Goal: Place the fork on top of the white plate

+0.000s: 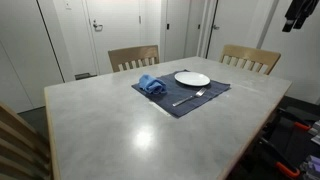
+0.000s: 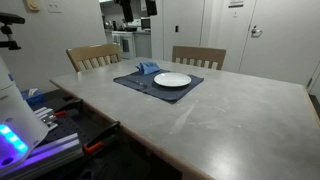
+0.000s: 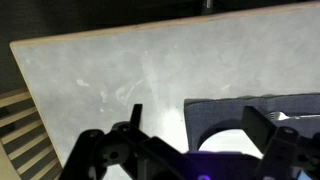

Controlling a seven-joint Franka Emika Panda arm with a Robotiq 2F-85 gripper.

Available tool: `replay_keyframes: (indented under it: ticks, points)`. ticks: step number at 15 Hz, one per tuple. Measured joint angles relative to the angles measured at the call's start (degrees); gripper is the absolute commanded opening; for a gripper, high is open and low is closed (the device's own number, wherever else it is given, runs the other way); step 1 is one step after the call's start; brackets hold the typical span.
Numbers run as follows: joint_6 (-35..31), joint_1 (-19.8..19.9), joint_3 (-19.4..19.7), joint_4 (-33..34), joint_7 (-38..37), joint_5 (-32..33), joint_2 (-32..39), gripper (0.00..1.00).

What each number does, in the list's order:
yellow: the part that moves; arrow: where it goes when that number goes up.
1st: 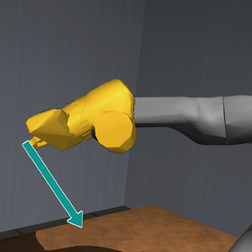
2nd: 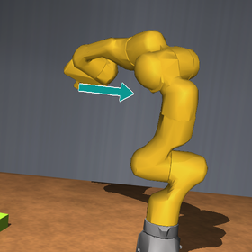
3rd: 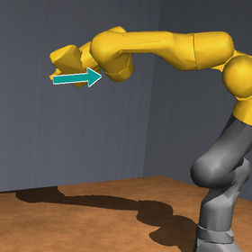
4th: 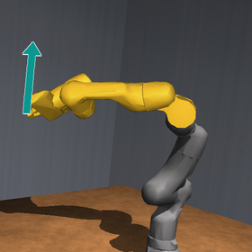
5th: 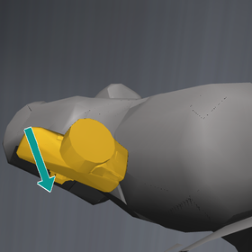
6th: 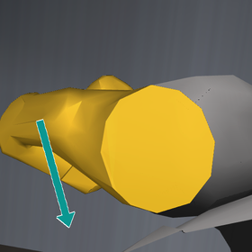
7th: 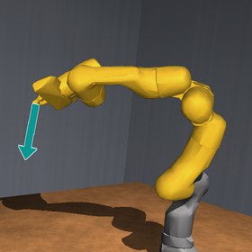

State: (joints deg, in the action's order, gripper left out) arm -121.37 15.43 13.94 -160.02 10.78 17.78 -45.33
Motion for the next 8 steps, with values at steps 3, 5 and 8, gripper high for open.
replay_keyframes:
  ticks: [3, 5, 8]
  points:
    - [0.0, 0.0, 0.0, -0.3, 0.0, 0.0, 0.0, 1.00]
    - [0.0, 0.0, 0.0, -0.3, 0.0, 0.0, 0.0, 1.00]
    - [0.0, 0.0, 0.0, -0.3, 0.0, 0.0, 0.0, 1.00]
